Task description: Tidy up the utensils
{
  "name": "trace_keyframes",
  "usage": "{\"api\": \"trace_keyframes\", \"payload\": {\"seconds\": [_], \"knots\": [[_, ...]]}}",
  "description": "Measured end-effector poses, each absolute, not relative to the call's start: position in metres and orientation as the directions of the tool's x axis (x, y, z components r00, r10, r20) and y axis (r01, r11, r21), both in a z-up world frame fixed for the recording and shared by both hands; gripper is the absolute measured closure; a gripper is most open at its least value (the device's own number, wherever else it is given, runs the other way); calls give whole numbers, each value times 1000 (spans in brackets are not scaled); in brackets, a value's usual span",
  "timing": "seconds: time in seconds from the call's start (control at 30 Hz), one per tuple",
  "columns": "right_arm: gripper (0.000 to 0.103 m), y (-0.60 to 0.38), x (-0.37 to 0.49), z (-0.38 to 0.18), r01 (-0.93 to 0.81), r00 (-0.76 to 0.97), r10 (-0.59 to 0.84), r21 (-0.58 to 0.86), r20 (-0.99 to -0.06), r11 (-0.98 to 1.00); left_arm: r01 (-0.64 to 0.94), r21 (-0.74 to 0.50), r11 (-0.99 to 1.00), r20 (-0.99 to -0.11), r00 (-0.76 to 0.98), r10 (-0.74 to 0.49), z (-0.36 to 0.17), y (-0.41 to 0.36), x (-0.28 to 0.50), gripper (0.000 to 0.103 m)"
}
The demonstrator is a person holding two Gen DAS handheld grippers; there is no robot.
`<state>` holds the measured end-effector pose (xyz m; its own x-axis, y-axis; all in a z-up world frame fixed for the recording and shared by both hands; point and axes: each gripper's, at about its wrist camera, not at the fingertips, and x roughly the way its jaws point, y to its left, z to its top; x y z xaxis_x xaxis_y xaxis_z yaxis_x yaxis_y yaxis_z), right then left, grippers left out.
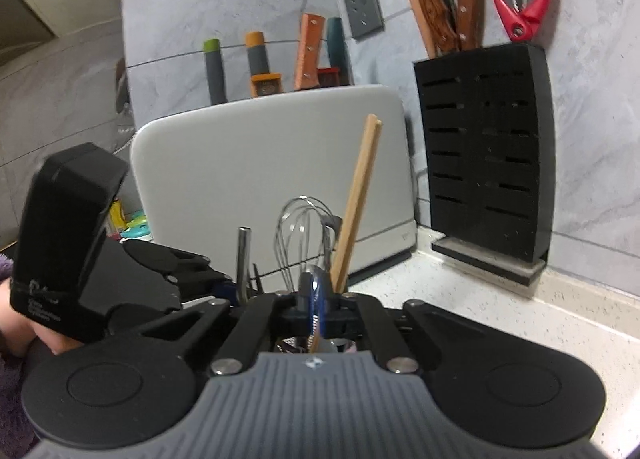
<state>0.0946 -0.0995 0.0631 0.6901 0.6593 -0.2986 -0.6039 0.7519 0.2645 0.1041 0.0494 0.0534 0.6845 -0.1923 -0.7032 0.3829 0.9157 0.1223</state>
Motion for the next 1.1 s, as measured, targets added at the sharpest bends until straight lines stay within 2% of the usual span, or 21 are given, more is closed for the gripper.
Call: {"api": "trace_keyframes", "payload": {"seconds": [0.07,0.27,0.4,0.93,1.0,1.1], "knots": [[102,-101,98,62,-590,691,650,273,-317,760,382,123,916,-703,685,-192,53,51,104,2],[90,-105,112,52,-534,670,622,319,-405,783,381,124,916,-702,686,-190,54,51,104,2],[83,-109,115,50,-506,677,609,339,-413,793,380,125,917,-701,687,-190,54,51,103,2],[80,-126,106,48,-531,642,608,300,-467,792,373,138,917,-679,711,-186,52,50,98,2],[75,-127,103,47,-544,634,611,288,-474,788,373,144,917,-671,717,-186,51,50,96,2],[75,-129,99,45,-569,611,624,279,-487,774,371,154,916,-661,727,-184,51,50,95,0]]}}
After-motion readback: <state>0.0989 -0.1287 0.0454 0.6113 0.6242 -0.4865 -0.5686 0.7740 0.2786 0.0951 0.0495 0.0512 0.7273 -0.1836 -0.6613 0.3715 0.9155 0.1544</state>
